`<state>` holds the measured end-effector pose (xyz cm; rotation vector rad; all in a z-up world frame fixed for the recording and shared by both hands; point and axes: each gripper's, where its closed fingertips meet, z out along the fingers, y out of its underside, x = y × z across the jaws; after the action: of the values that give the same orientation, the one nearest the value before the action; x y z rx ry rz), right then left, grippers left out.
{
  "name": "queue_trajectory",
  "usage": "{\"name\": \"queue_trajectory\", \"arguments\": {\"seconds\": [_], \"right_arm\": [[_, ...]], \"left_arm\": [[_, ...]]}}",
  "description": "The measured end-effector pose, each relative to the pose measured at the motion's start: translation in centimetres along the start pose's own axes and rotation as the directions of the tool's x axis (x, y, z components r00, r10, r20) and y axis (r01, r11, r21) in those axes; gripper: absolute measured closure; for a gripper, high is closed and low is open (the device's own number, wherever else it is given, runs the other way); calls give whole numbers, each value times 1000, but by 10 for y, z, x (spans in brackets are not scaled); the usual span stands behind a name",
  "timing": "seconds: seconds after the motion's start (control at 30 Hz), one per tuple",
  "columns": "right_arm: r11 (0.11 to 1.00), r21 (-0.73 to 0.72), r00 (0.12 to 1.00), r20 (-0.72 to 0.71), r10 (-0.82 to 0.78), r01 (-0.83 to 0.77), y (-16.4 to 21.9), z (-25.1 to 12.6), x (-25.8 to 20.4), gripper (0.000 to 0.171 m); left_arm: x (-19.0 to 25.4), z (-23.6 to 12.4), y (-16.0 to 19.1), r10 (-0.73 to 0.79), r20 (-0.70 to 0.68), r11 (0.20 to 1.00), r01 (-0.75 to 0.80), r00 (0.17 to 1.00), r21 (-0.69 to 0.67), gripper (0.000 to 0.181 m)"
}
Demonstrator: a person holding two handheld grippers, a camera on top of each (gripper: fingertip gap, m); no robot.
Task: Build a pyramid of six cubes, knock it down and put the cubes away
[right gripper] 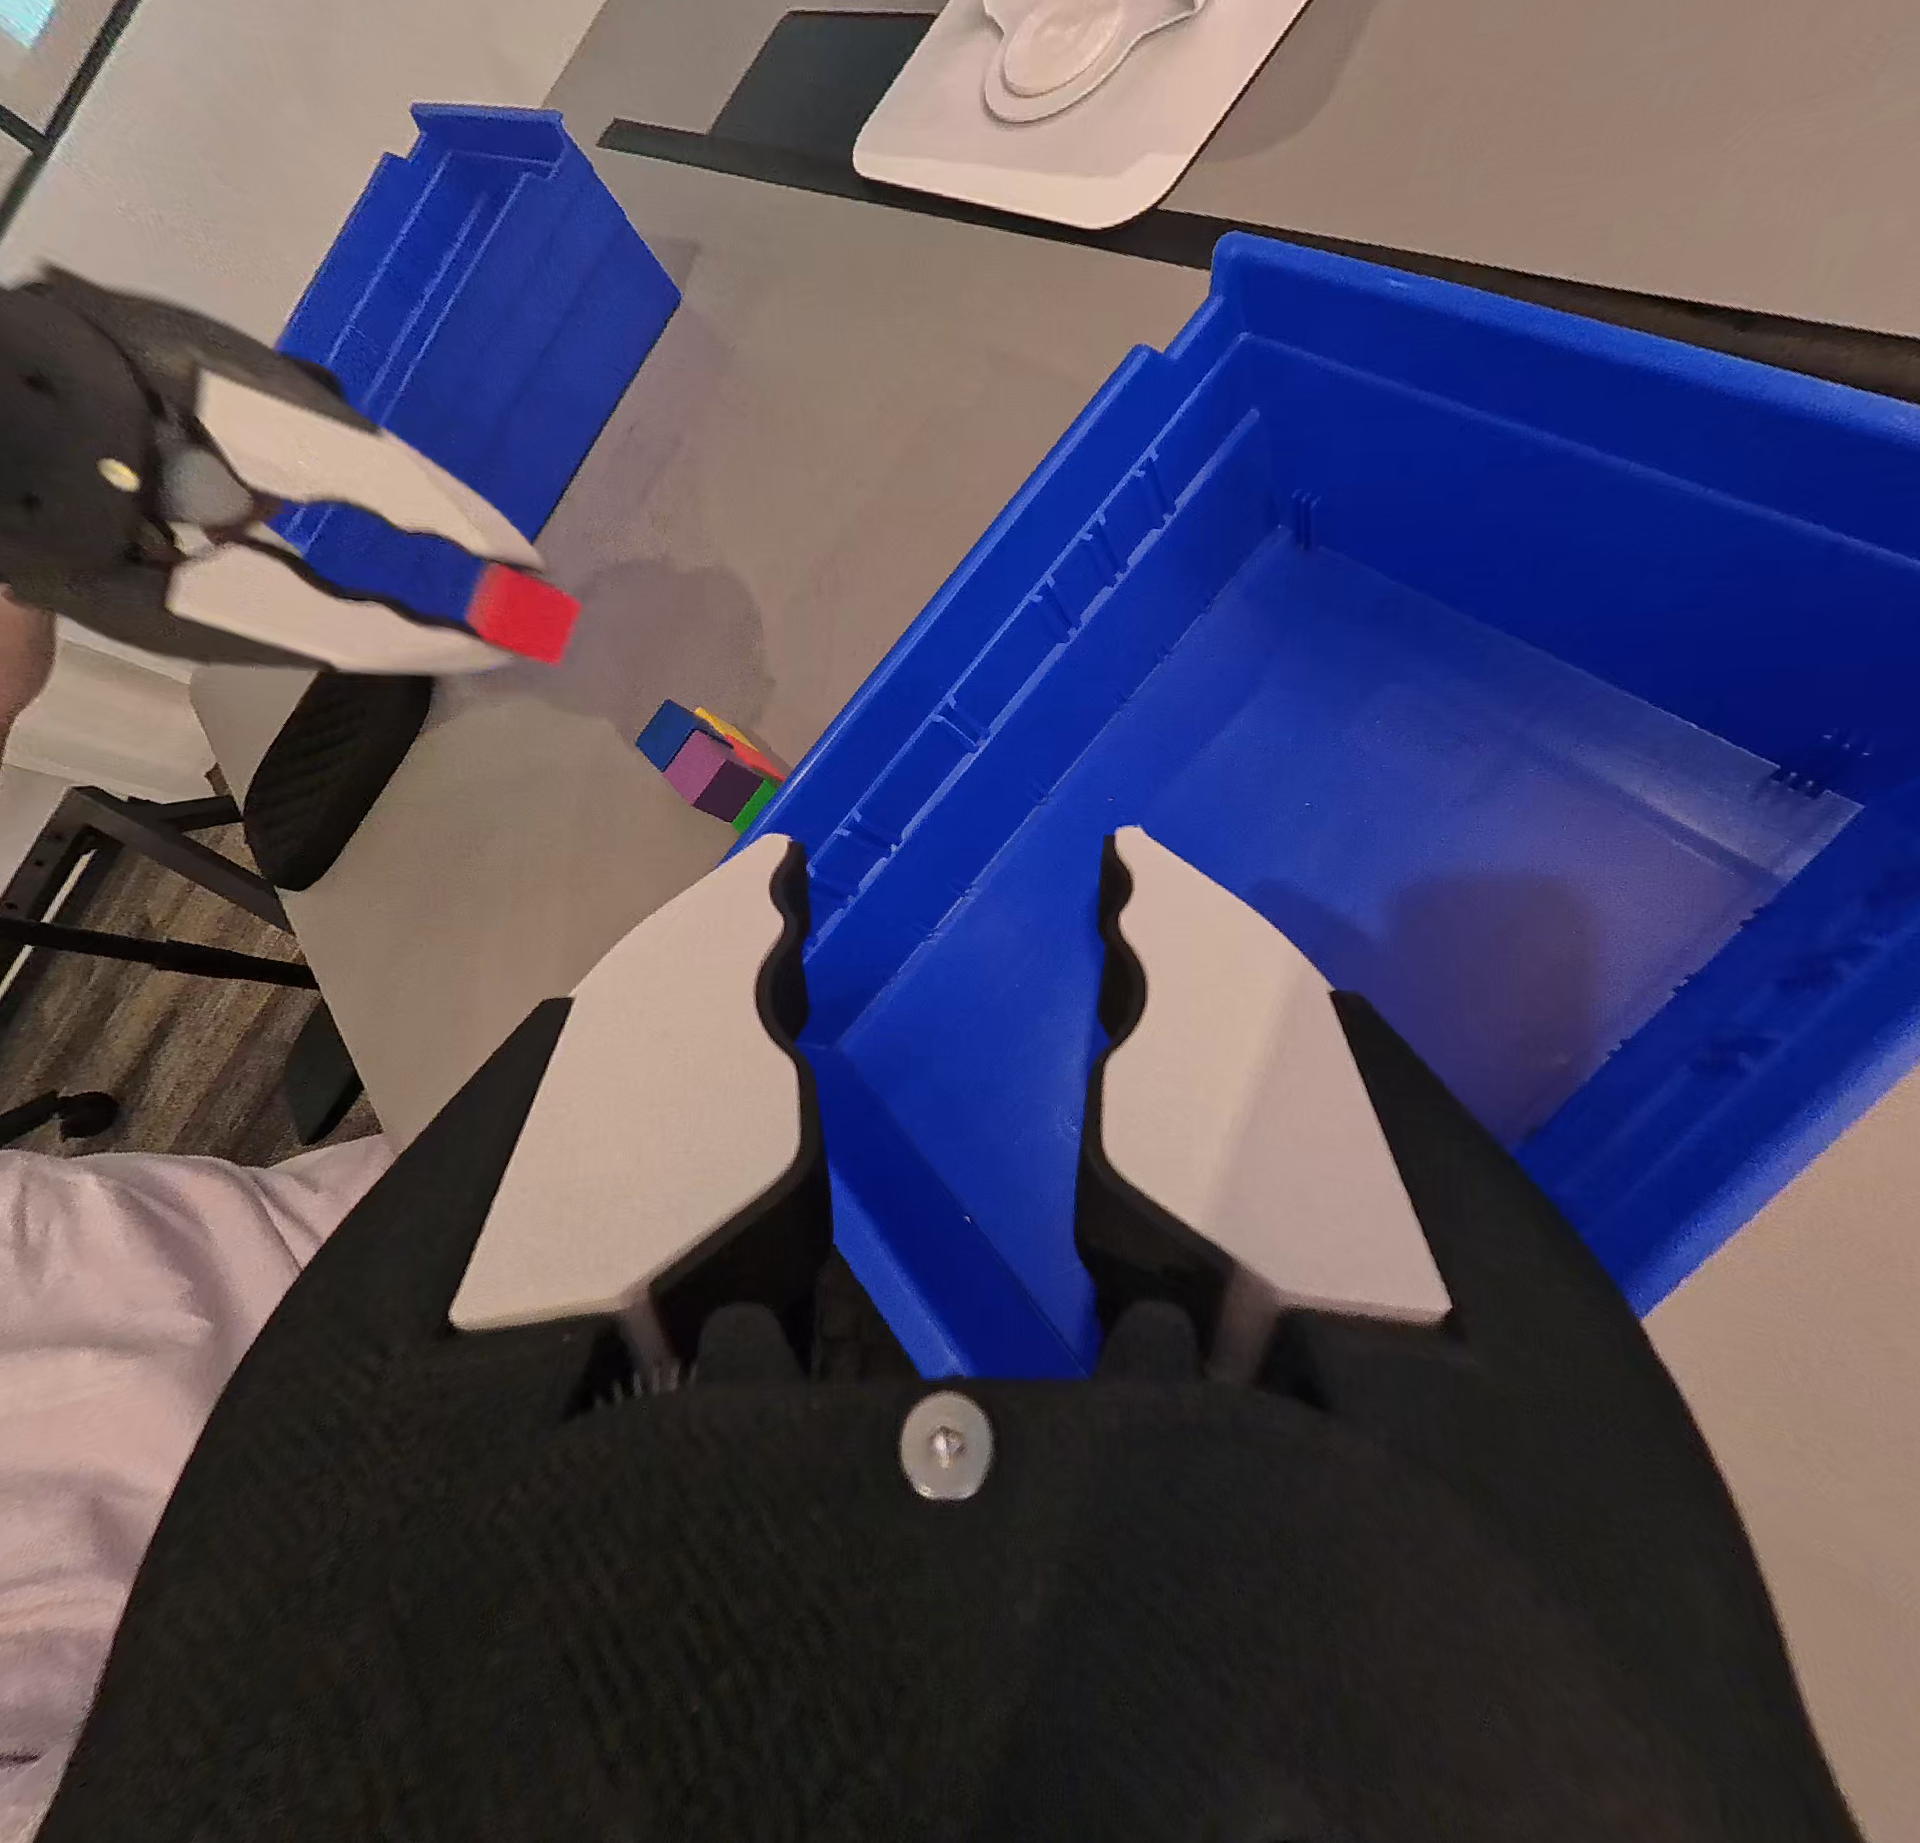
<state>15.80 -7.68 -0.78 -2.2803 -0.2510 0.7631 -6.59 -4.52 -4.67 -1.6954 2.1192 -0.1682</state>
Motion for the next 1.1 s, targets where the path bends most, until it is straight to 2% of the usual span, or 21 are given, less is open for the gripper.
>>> {"name": "queue_trajectory", "arguments": {"seconds": [0.13, 0.33, 1.1], "right_arm": [[1000, 6, 1000, 17, -8, 8, 0, -1, -3, 116], [1000, 6, 999, 31, -21, 21, -1, -1, -5, 116], [1000, -5, 999, 36, -18, 19, 1, -1, -3, 116]], "left_arm": [[16, 26, -9, 49, -44, 996, -52, 998, -68, 154], [24, 40, -8, 47, -71, 992, -55, 996, -116, 154], [29, 51, -2, 46, -120, 990, -61, 992, -129, 154]]}}
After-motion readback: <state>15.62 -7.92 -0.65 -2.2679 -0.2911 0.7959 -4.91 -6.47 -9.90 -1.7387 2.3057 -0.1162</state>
